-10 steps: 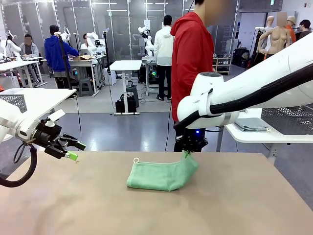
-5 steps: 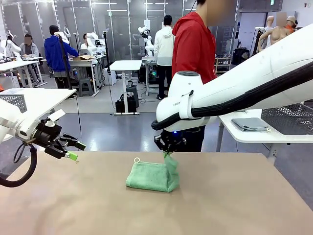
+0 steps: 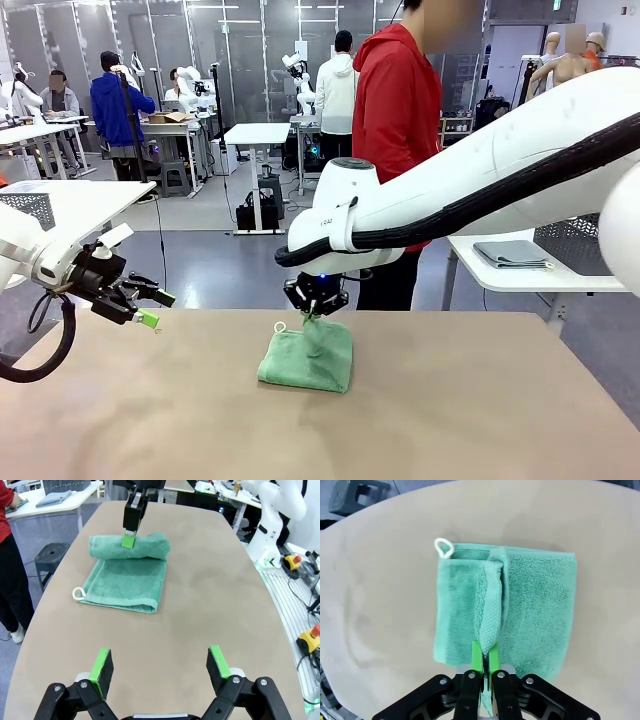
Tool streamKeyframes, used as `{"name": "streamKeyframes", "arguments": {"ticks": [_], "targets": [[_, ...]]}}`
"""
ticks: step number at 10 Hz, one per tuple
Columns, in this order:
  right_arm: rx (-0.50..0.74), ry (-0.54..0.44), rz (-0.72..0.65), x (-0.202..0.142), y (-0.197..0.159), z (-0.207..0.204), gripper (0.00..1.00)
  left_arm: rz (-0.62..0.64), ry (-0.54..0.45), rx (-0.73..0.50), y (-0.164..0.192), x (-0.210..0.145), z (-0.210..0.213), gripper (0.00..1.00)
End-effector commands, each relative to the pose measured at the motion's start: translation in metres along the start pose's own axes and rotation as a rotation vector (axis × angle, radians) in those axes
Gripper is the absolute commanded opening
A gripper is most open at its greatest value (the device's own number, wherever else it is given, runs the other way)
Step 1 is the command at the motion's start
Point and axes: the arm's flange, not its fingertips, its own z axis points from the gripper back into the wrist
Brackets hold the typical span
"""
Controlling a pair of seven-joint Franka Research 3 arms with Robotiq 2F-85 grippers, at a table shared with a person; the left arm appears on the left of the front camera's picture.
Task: Fold the towels and place them in the basket.
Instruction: When a person lays out a Towel with hook on the table, fold it in half twice.
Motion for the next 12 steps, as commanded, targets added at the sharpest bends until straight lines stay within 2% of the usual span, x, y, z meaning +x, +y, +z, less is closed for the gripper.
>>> {"name": "streamKeyframes", "arguments": {"ticks": [1, 6, 7, 8, 9, 10, 11, 12], "targets": [[0.032, 0.006, -0.073, 0.002, 0.014, -0.008, 0.0, 0.001, 0.008, 0.003, -0.001, 0.003, 0.002, 0.94], [0.048, -0.035, -0.127, 0.011, 0.025, -0.037, 0.0, 0.001, 0.008, 0.003, -0.001, 0.003, 0.002, 0.94], [0.048, -0.043, -0.127, 0.011, 0.025, -0.04, 0.24, 0.001, 0.008, 0.003, -0.001, 0.003, 0.002, 0.94], [0.042, -0.053, -0.132, 0.01, 0.026, -0.041, 0.24, 0.001, 0.008, 0.003, -0.001, 0.003, 0.002, 0.94], [0.042, -0.078, -0.15, 0.011, 0.027, -0.043, 0.43, 0.001, 0.008, 0.003, -0.001, 0.003, 0.002, 0.94], [0.048, -0.075, -0.147, 0.01, 0.027, -0.045, 0.27, 0.001, 0.008, 0.003, -0.001, 0.003, 0.002, 0.94], [0.051, -0.071, -0.146, 0.008, 0.026, -0.044, 0.62, 0.001, 0.008, 0.003, -0.001, 0.003, 0.002, 0.94], [0.039, -0.069, -0.11, 0.004, 0.024, -0.042, 0.46, 0.001, 0.008, 0.003, -0.001, 0.003, 0.002, 0.94]]}}
